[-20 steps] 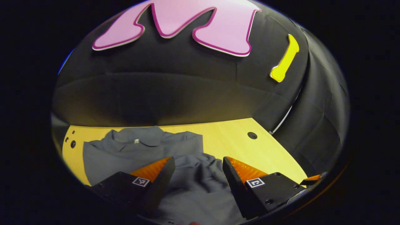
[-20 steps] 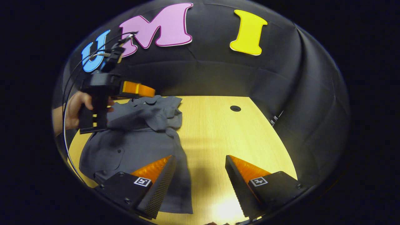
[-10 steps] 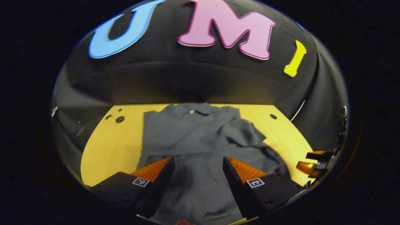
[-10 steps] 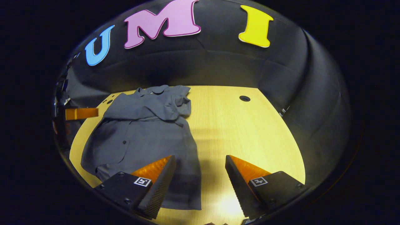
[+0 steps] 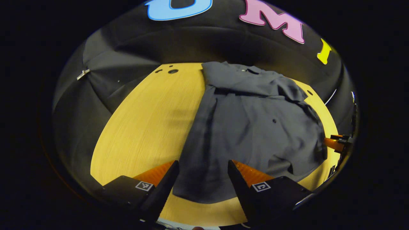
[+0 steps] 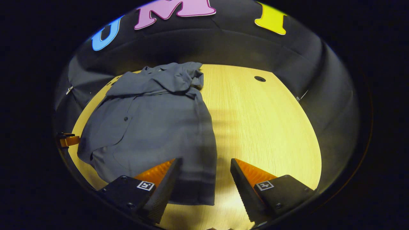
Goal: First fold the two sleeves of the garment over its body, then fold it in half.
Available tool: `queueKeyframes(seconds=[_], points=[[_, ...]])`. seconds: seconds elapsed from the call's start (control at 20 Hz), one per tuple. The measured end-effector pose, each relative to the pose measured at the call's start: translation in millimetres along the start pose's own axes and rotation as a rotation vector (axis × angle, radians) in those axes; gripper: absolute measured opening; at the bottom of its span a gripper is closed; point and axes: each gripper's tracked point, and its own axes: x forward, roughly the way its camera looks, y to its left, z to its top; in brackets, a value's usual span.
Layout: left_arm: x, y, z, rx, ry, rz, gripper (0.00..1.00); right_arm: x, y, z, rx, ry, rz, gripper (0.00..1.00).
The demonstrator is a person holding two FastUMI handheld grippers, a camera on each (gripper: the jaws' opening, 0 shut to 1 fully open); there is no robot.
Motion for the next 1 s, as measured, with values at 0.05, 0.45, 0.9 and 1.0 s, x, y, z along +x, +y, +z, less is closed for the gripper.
queueKeyframes(seconds=[0.05, 0.45, 0.9, 1.0], points=[[2, 3, -6, -0.006, 0.011, 0.001, 0.96, -1, 0, -6, 0.007, 0.012, -0.002, 0.99], [23, 6, -34, 0.002, 0.073, 0.006, 0.96, 10, 6, -26, 0.025, 0.066, -0.009, 0.99], [26, -4, -39, 0.016, 0.094, -0.011, 1.0, 11, 22, -28, 0.018, 0.086, 0.006, 0.77], [27, -14, -40, 0.051, 0.092, -0.03, 0.8, 12, 31, -28, 0.002, 0.093, 0.019, 0.52]])
